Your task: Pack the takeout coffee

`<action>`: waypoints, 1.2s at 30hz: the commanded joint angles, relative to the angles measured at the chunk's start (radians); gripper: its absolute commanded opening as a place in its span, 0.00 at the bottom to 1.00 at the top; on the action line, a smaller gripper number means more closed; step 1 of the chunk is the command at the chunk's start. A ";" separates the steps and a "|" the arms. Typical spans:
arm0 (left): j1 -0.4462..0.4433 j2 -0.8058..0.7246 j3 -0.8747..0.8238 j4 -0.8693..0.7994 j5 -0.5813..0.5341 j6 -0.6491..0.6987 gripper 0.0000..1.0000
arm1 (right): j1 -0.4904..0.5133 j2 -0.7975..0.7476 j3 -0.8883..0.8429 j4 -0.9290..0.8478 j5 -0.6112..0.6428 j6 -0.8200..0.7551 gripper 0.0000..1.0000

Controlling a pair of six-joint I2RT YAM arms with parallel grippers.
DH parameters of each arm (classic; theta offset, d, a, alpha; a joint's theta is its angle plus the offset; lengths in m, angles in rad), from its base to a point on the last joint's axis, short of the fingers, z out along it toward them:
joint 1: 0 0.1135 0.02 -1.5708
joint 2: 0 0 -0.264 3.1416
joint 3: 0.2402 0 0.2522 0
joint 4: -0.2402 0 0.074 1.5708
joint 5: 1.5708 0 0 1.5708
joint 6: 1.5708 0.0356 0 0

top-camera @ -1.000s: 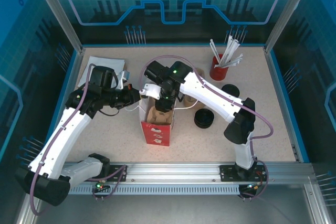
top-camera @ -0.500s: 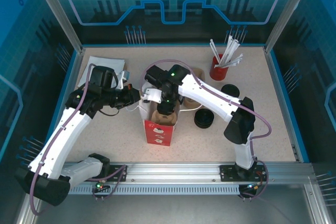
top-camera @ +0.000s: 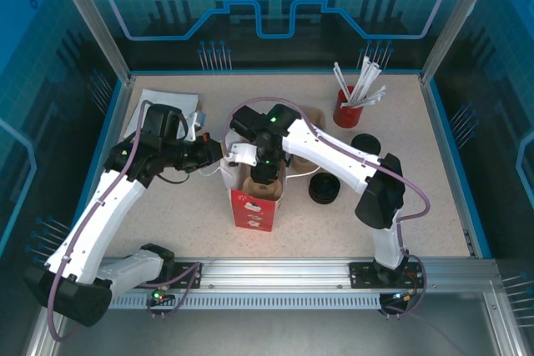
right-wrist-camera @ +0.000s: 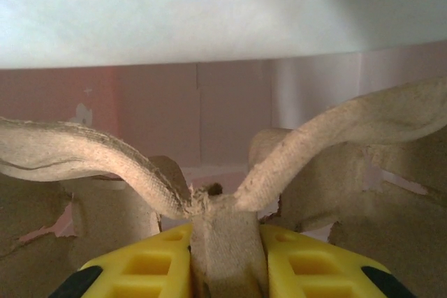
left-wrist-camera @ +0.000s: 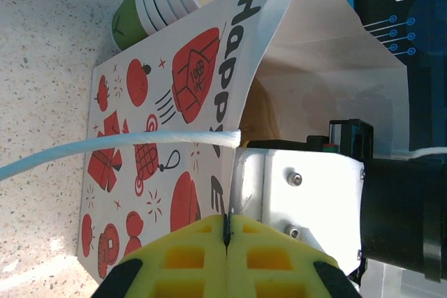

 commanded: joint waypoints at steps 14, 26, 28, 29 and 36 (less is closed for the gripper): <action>-0.001 0.007 0.054 0.018 -0.018 0.021 0.01 | 0.017 0.094 0.006 -0.036 0.038 -0.052 0.26; -0.001 0.010 0.074 0.006 -0.027 0.028 0.01 | 0.017 0.134 -0.023 -0.035 0.063 -0.072 0.27; -0.001 0.011 0.080 0.002 -0.033 0.030 0.01 | 0.017 0.138 -0.032 -0.033 0.069 -0.078 0.27; -0.001 0.012 0.085 -0.001 -0.035 0.031 0.02 | 0.017 0.138 -0.037 -0.032 0.071 -0.080 0.27; -0.001 0.019 0.099 -0.001 -0.028 0.026 0.01 | 0.018 0.148 -0.059 -0.020 0.081 -0.087 0.28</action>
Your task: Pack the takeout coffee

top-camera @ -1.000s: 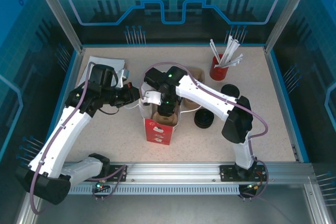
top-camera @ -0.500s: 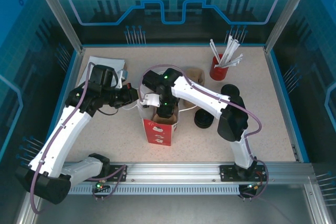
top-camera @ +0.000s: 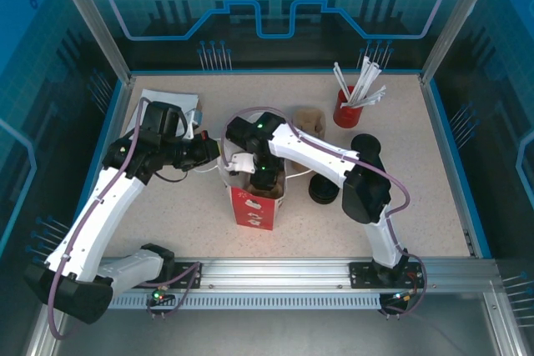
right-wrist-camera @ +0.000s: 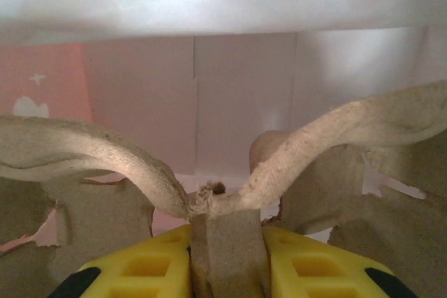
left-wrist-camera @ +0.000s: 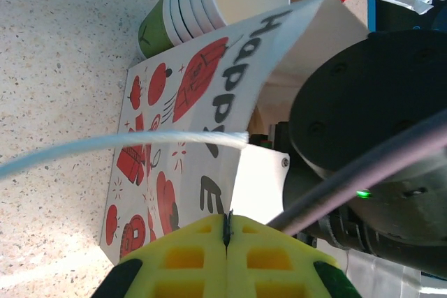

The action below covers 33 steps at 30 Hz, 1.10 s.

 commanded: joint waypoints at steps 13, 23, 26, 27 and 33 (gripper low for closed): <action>-0.001 0.009 0.063 0.057 0.041 0.016 0.00 | 0.017 0.074 -0.058 0.013 0.067 -0.069 0.30; -0.001 0.018 0.055 0.059 0.043 0.016 0.01 | 0.016 0.091 -0.094 0.043 0.071 -0.069 0.31; -0.001 0.021 0.058 0.058 0.043 0.018 0.01 | 0.012 0.089 -0.096 0.047 0.067 -0.065 0.32; -0.001 0.021 0.058 0.058 0.044 0.018 0.01 | 0.013 0.085 -0.095 0.049 0.065 -0.064 0.32; -0.001 0.022 0.054 0.056 0.049 0.016 0.00 | 0.007 0.054 -0.059 0.045 0.042 -0.054 0.41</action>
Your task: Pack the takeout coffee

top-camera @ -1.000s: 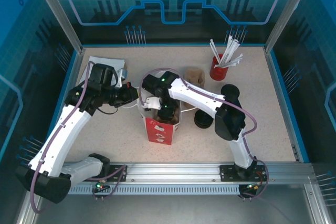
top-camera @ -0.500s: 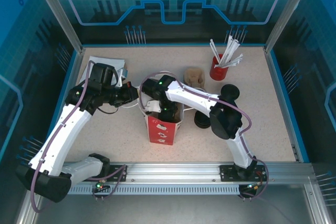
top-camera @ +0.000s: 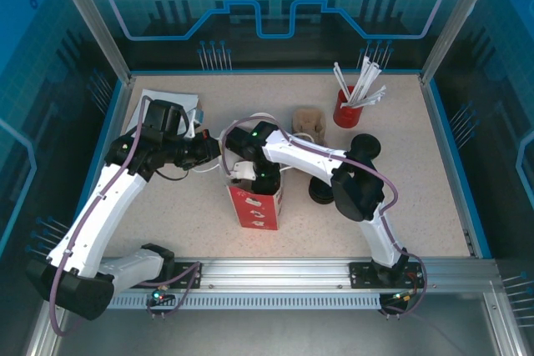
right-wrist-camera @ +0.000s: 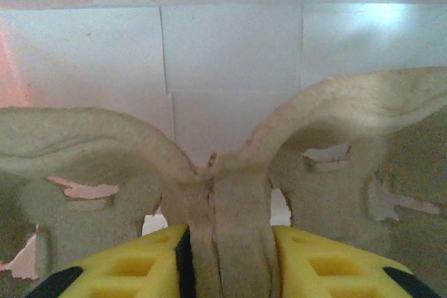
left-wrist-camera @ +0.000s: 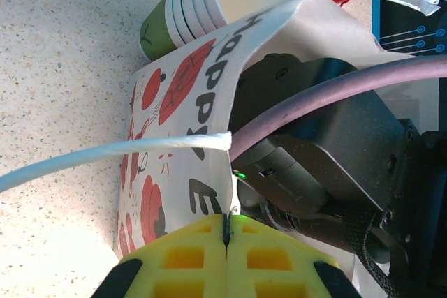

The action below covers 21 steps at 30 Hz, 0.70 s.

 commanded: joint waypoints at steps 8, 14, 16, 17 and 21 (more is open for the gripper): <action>-0.003 -0.016 0.037 0.058 0.054 0.008 0.00 | 0.002 -0.026 0.091 -0.048 -0.013 -0.025 0.53; -0.009 -0.028 0.013 0.063 0.052 0.005 0.00 | -0.001 -0.028 0.137 -0.056 -0.032 -0.011 0.59; -0.009 -0.035 0.000 0.071 0.052 0.001 0.00 | -0.001 -0.025 0.150 -0.065 -0.033 -0.009 0.61; -0.010 -0.037 -0.006 0.075 0.054 -0.002 0.00 | -0.001 -0.024 0.158 -0.068 -0.033 -0.006 0.62; -0.011 -0.040 -0.013 0.074 0.057 0.000 0.00 | -0.001 -0.027 0.171 -0.071 -0.040 0.003 0.63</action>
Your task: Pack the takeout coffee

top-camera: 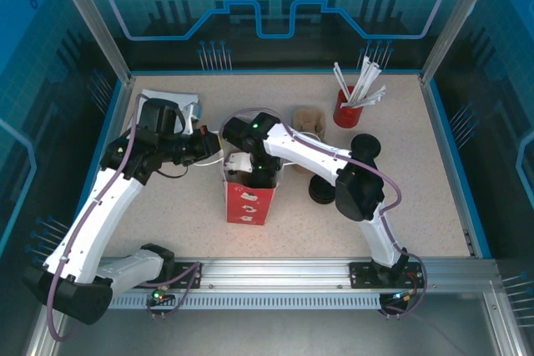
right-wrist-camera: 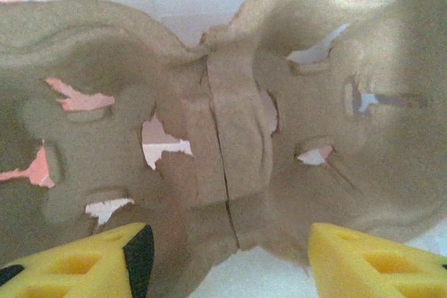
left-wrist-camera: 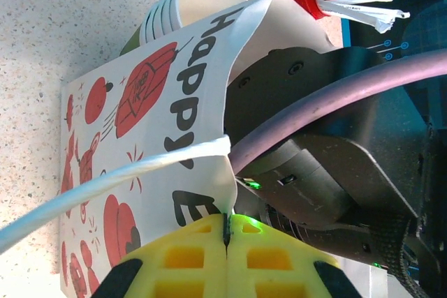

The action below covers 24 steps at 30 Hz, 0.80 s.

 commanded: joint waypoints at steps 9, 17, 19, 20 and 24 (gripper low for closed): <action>-0.011 -0.016 -0.037 0.013 0.045 0.001 0.00 | 0.000 -0.033 0.061 -0.014 -0.042 0.007 0.69; -0.011 -0.024 -0.049 -0.004 0.023 0.012 0.00 | -0.009 -0.059 0.069 -0.003 -0.077 0.023 0.77; -0.011 -0.024 -0.052 -0.004 0.023 0.012 0.00 | -0.014 -0.069 0.070 0.001 -0.085 0.028 0.79; -0.011 -0.025 -0.053 -0.006 0.022 0.012 0.00 | -0.015 -0.074 0.070 0.002 -0.092 0.030 0.80; -0.011 -0.024 -0.060 -0.007 0.014 0.014 0.00 | -0.023 -0.102 0.070 0.016 -0.118 0.037 0.83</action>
